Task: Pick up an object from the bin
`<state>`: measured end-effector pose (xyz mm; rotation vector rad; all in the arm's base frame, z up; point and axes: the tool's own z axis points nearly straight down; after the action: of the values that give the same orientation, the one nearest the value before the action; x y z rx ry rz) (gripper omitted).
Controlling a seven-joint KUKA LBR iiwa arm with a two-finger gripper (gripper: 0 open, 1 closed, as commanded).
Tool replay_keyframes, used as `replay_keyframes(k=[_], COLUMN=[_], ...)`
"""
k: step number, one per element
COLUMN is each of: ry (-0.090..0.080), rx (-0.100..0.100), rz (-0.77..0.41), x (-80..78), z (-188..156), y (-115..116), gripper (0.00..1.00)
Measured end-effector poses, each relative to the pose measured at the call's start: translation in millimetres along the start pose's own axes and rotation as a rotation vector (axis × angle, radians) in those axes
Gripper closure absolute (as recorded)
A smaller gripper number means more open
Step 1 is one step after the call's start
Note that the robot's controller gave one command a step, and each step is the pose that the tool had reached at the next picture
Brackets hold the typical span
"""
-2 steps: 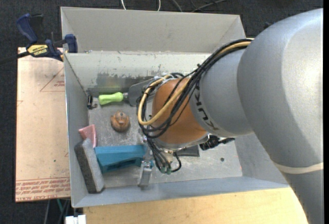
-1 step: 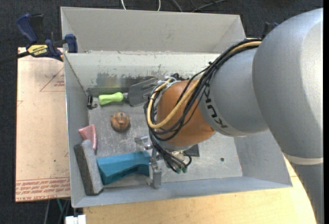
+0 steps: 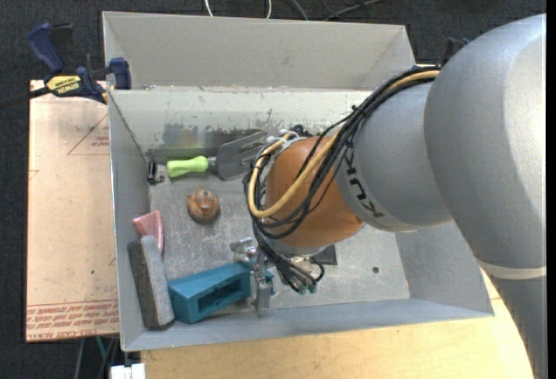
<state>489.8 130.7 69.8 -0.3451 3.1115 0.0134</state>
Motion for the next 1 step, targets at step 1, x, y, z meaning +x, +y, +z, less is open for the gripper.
replay_keyframes(k=[1], ry=[0.0], rx=[0.0], rz=[0.0], x=[0.0], z=[0.0], y=[0.0], gripper=[1.0])
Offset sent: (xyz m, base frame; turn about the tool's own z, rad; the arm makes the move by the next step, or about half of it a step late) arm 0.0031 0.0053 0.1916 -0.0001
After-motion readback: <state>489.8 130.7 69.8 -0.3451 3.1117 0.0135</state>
